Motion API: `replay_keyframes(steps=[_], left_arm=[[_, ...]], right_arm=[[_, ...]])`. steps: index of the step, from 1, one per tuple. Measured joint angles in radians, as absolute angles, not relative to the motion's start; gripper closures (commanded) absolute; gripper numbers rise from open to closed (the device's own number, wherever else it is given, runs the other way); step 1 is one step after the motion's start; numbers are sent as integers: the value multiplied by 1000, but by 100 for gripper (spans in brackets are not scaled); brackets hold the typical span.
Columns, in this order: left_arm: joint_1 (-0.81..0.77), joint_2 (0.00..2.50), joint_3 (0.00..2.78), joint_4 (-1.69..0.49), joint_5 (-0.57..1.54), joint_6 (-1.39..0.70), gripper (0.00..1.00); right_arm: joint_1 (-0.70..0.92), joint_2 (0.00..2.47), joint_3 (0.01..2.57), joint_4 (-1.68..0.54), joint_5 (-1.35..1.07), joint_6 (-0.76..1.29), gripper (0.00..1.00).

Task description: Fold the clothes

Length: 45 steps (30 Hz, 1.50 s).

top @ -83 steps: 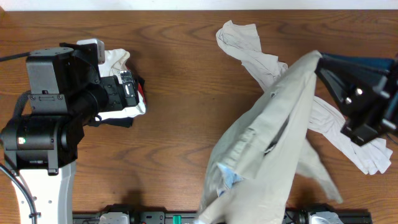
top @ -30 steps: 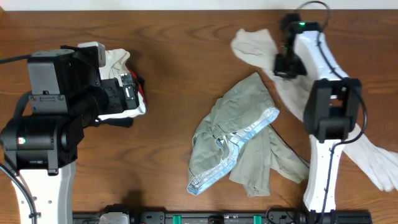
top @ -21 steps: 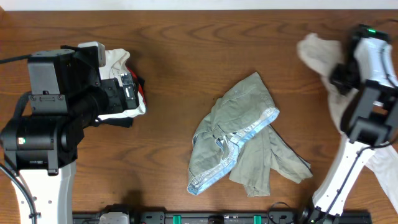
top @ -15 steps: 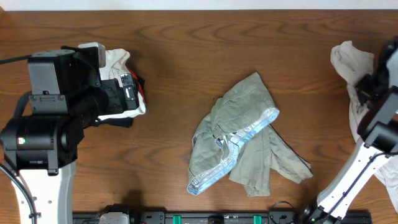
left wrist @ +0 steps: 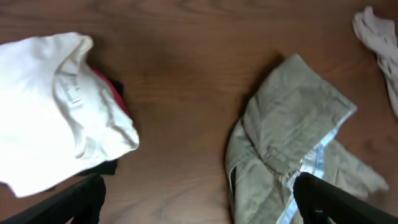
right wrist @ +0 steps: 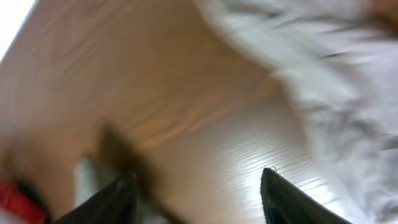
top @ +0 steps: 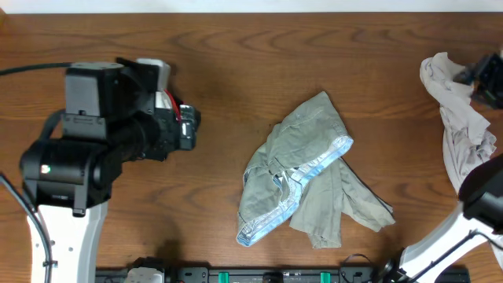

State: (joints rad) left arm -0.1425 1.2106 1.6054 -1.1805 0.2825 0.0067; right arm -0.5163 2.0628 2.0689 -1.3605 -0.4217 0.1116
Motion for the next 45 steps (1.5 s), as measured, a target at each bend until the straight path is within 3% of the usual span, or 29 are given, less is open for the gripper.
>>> replay_keyframes(steps=[9,16,18,19,21,22,25,30,34,39,45], left_arm=[[-167,1216,1605,-1178,233,34,2],[-167,1216,1605,-1178,228,35,2],[-167,1216,1605,-1178,228,35,2],[-167,1216,1605,-1178,228,35,2],[-167,1216,1605,-1176,228,35,2],[-167,1216,1605,-1176,228,35,2],[-167,1216,1605,-1174,228,35,2],[-167,1216,1605,-1168,228,35,2],[-167,1216,1605,-1156,228,35,2],[-167,1216,1605,-1155,228,35,2],[-167,1216,1605,-1155,228,35,2]], right_arm=[[-176,2065,1998,-1468,-450,17,29],[49,2069,1839,-1458,-341,5,27],[93,2069,1802,-1445,-315,6,31],[107,2069,1790,-1444,-307,7,39],[132,2070,1776,-1447,-294,7,76],[140,2070,1773,-1451,-292,14,86],[159,2070,1772,-1450,-308,17,98],[163,2070,1777,-1393,-476,18,99],[162,2070,1798,-1164,-739,70,99],[172,2071,1808,-768,-928,326,99],[242,2071,1815,-470,-853,607,99]])
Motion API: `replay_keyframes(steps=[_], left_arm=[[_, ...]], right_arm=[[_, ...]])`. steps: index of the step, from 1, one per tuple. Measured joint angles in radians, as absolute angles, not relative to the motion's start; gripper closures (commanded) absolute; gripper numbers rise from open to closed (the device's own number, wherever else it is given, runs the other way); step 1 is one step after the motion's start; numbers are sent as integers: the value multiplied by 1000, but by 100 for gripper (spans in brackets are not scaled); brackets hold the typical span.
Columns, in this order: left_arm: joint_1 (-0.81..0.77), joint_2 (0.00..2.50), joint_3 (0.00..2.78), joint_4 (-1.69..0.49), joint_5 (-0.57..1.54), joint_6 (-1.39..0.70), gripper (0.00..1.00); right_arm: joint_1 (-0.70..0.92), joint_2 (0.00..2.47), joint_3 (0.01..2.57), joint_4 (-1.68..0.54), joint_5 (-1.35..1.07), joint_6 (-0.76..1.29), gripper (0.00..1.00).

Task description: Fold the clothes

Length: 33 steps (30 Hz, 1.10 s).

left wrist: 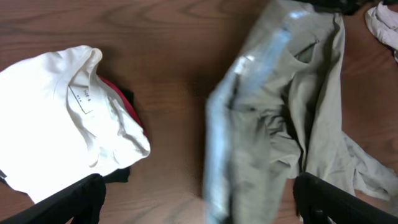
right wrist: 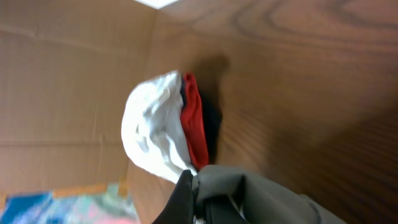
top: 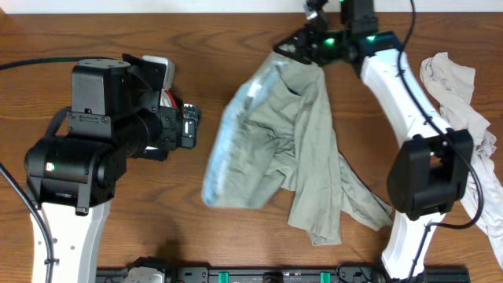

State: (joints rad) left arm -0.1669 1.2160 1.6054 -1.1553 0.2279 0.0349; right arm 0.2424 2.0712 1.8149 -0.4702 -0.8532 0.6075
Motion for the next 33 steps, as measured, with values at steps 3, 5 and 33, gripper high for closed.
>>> replay_keyframes(steps=[3,5,33], left_arm=[[-167,1216,1605,-1156,228,35,2],[-167,1216,1605,-1163,228,35,2],[-167,1273,1605,-1173,190,51,2]], right_arm=[[305,2071,1815,-392,-739,677,94],[350,2071,1815,-351,-637,699,53],[480,1939,1817,-1447,-235,93,19]])
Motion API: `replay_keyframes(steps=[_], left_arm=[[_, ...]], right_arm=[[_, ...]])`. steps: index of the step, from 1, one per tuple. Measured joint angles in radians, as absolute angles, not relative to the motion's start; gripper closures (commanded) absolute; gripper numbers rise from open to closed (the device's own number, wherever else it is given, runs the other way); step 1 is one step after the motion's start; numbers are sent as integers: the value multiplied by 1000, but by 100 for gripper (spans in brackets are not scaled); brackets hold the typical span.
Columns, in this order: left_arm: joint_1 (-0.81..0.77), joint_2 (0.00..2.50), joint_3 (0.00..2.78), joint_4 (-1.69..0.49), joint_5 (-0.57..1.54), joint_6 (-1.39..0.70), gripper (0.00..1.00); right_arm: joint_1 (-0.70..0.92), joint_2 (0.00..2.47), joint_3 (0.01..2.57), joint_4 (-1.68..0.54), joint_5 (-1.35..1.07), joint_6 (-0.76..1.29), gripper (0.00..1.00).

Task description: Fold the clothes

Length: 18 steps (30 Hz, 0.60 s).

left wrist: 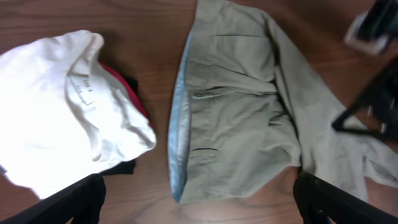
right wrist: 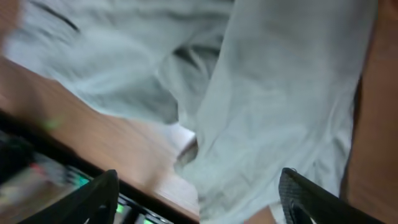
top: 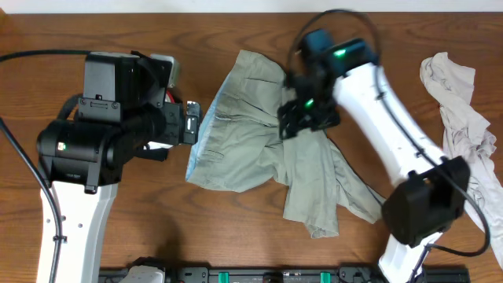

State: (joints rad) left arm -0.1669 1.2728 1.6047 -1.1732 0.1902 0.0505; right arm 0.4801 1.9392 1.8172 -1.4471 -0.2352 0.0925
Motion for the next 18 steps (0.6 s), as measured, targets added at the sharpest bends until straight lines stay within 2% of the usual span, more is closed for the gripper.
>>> replay_keyframes(steps=[7,18], left_arm=[[-167,1273,1605,-1192,156,51,2],[-167,1273,1605,-1193,94,53,2]], right_arm=[[643,1938,1689,-1485,-86,212,21],[860,1938,1457,-1455,-27,427,20]])
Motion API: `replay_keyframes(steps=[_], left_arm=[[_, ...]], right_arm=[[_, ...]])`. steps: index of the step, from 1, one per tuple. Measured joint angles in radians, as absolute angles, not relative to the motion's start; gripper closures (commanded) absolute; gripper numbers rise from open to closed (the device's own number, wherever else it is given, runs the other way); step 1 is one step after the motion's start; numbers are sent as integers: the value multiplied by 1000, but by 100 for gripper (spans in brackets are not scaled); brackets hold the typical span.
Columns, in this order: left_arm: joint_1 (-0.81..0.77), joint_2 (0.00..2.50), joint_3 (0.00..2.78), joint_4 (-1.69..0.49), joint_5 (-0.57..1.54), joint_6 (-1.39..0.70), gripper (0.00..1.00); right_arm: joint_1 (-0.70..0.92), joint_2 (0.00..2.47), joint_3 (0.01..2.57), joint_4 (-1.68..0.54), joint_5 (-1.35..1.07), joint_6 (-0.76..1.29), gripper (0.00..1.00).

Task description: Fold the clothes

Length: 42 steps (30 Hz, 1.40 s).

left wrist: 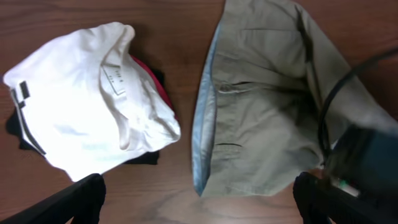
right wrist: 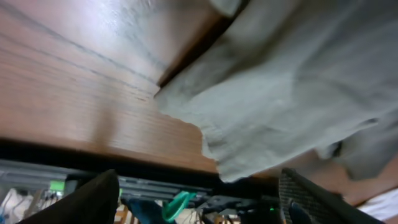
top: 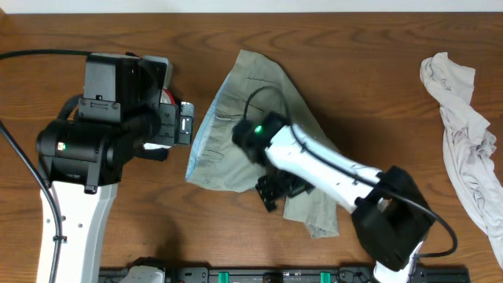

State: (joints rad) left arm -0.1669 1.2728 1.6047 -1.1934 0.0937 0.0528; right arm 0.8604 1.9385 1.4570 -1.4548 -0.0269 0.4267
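Khaki pants point(top: 244, 130) lie spread mid-table, their light blue waistband lining point(left wrist: 202, 146) turned toward the left arm. A leg point(top: 314, 208) trails toward the table's front edge. My right gripper point(top: 277, 189) is low over the pants' front edge, its arm lying across the cloth. In its wrist view the right gripper point(right wrist: 199, 202) is open, and a pant hem point(right wrist: 249, 143) lies ahead of it. My left gripper point(top: 186, 126) hovers left of the waistband. In its wrist view the left gripper point(left wrist: 202, 205) is open and holds nothing.
A folded stack with a white shirt point(left wrist: 81, 102) on top of red and black pieces sits under the left arm. A crumpled pale grey garment point(top: 460, 118) lies at the far right. The table's front edge point(right wrist: 93, 146) is close to the right gripper.
My right gripper has moved from over the middle of the pants to their front edge, low over the table. The left wrist has shifted slightly left. The pants lie much as before.
The pants first lay crumpled mid-table, with my right arm off at the far right. Then my right gripper held them up by the waistband at the far side. Then they lay spread, waistband leftward, the gripper open above. Now it is at their front edge.
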Motion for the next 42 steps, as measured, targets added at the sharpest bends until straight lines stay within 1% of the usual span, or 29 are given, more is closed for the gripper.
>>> replay_keyframes(steps=[3,5,6,8,9,13,15,16,18,20,21,22,23,24,25,26,28,30,32,34,37,38,42], left_arm=[[-167,1273,1605,-1194,88,53,2],[-167,1273,1605,-1193,84,53,2],[-167,1273,1605,-1194,82,53,2],[-167,1273,1605,-1193,78,53,2],[-167,1273,1605,-1194,78,53,2],[-167,1273,1605,-1193,76,53,2],[-167,1273,1605,-1193,75,53,2],[-167,1273,1605,-1193,75,53,2],[-167,1273,1605,-1193,75,53,2],[-167,1273,1605,-1193,75,53,2],[-167,1273,1605,-1193,75,53,2],[-167,1273,1605,-1193,75,53,2],[-167,1273,1605,-1193,75,53,2],[-167,1273,1605,-1194,75,53,2],[-167,1273,1605,-1193,75,53,2],[-167,1273,1605,-1193,75,53,2],[-167,1273,1605,-1193,75,53,2],[-167,1273,1605,-1193,75,53,2],[-167,1273,1605,-1193,75,53,2],[-167,1273,1605,-1193,75,53,2],[-167,1273,1605,-1194,75,53,2],[-167,1273,1605,-1194,75,53,2],[-167,1273,1605,-1194,75,53,2]], right_arm=[[883,1939,1383,-1392,-15,492,23],[888,1937,1325,-1321,-7,535,28],[889,1938,1298,-1286,-5,552,35],[889,1938,1256,-1239,1,586,41],[889,1938,1238,-1223,2,608,48],[889,1938,1225,-1198,13,646,58],[889,1938,1225,-1196,26,662,67],[889,1938,1225,-1195,31,666,69],[889,1938,1225,-1196,46,676,78],[889,1938,1225,-1197,59,681,83],[889,1938,1225,-1198,66,685,84],[889,1938,1225,-1199,70,687,81],[889,1938,1225,-1199,73,689,69],[889,1938,1225,-1197,73,694,50],[889,1938,1225,-1195,71,695,39],[889,1938,1225,-1194,67,693,35],[892,1938,1224,-1187,61,693,34],[897,1938,1222,-1169,54,693,40],[909,1938,1217,-1135,46,692,52],[923,1938,1208,-1111,40,693,73],[934,1938,1193,-1106,39,697,96],[934,1938,1191,-1109,42,697,99],[933,1937,1188,-1162,89,718,99]])
